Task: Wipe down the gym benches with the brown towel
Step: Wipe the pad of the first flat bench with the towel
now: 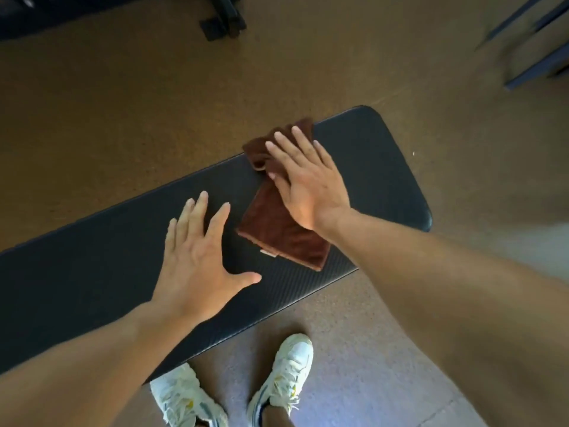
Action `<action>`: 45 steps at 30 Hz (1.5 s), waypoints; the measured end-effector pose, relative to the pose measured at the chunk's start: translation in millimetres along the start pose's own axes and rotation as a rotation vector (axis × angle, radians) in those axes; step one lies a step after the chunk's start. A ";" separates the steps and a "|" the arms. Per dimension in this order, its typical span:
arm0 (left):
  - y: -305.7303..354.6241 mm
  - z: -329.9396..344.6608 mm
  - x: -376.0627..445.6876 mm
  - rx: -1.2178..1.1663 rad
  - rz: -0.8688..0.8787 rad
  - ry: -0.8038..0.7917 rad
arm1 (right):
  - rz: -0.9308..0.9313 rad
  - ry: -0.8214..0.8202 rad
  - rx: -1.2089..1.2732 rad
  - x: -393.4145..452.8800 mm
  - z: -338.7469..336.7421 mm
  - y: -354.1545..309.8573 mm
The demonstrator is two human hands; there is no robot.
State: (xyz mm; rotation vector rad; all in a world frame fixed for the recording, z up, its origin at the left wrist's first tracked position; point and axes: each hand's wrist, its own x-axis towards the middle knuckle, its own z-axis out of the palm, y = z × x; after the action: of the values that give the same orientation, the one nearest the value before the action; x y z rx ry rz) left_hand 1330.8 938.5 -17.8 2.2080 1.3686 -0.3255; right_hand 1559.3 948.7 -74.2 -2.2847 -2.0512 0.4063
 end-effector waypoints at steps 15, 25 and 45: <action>40.1 30.4 28.1 0.113 -0.053 -0.192 | 0.737 0.208 0.128 -111.1 1.7 95.6; -47.0 6.8 -26.9 -0.262 0.145 -0.034 | 0.463 0.104 0.063 -124.3 40.8 -91.3; -340.0 -33.7 -199.6 -0.415 -0.278 0.132 | -0.669 -0.192 -0.036 -34.3 103.9 -447.1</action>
State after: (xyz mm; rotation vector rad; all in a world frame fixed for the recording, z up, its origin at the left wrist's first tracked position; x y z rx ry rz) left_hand 935.7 926.1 -0.5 1.7282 1.6482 0.0136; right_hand 1099.0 955.1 -76.5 -1.4690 -2.7480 0.5502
